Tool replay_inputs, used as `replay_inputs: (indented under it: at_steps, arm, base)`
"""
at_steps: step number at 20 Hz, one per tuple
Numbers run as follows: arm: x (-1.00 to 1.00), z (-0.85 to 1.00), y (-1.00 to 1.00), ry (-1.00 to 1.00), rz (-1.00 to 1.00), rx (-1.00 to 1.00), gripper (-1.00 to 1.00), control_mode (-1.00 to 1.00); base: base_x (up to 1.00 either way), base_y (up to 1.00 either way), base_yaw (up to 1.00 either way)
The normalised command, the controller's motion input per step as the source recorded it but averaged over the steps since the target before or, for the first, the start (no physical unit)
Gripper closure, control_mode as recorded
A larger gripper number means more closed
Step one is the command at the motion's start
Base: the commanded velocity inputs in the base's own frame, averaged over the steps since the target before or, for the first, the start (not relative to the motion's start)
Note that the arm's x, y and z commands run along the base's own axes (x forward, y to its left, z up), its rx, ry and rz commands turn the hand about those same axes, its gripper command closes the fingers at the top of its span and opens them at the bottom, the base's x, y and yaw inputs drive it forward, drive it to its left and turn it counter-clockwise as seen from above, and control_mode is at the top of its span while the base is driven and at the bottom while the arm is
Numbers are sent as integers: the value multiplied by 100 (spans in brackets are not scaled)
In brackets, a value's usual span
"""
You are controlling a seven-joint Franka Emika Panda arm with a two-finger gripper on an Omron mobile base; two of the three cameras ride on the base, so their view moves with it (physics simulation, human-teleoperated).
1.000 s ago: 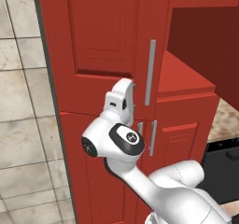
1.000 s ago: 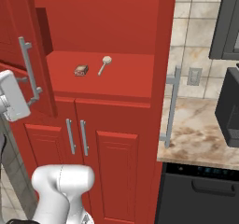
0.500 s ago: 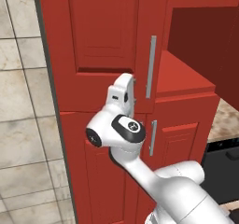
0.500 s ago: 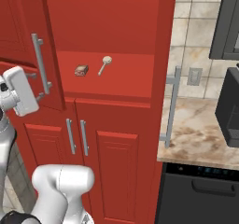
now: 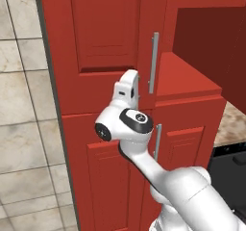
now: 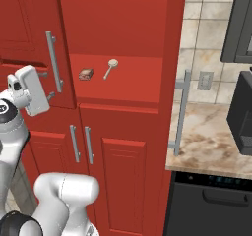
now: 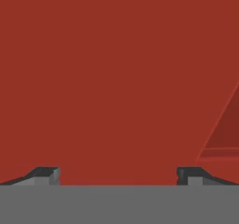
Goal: Pick up the bar soap and dish brush from the sink, and place them back in the cabinet, and close the cabinet doors.
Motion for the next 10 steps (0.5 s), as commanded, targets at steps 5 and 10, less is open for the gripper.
replay_inputs:
  at_steps: [5, 10]
  arm:
    - [30, -3, -24, 0, 9, 0, -100, -100]
    - [18, 0, -26, 0, 10, 0, -100, -100]
  base:
    - [0, 0, 0]
    - [0, 0, 0]
